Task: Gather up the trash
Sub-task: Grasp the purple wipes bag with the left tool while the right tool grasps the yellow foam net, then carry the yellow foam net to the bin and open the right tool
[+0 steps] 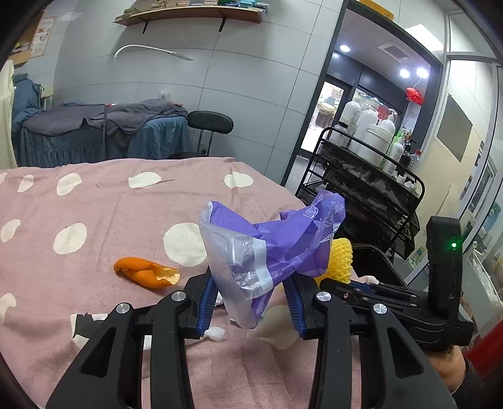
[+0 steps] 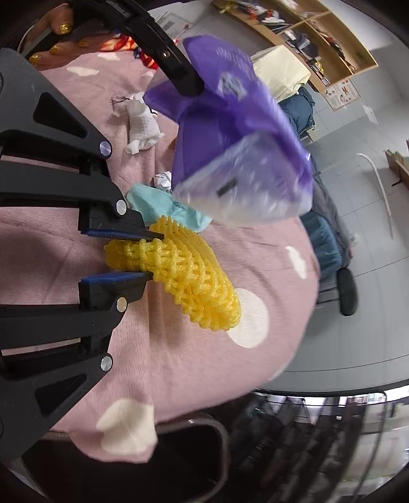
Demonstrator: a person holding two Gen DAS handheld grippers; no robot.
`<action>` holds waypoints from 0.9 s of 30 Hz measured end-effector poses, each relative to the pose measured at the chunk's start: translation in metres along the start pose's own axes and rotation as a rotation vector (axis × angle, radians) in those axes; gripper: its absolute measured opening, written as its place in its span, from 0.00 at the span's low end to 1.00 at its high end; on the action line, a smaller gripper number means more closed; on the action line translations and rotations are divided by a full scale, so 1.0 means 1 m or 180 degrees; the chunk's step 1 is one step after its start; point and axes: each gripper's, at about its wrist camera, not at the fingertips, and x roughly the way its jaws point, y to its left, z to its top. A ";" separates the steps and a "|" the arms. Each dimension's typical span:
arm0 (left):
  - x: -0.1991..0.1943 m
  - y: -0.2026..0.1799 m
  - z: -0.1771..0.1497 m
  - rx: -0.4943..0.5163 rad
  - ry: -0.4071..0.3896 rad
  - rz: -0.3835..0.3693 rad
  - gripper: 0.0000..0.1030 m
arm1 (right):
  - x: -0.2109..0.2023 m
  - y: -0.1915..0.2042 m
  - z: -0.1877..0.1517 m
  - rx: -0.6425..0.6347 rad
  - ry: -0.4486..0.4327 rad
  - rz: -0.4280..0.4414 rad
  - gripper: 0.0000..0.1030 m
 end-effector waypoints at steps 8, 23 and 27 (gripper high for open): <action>0.005 -0.022 0.002 0.0108 -0.0024 -0.0088 0.38 | -0.047 -0.013 -0.006 -0.0133 -0.0321 -0.0390 0.18; 0.039 -0.095 -0.006 0.0464 0.0185 -0.0513 0.38 | -0.107 -0.136 -0.038 0.0489 -0.0423 -0.1233 0.18; 0.047 -0.110 -0.008 0.0546 0.0245 -0.0589 0.38 | -0.106 -0.164 -0.049 0.0594 -0.0327 -0.1411 0.18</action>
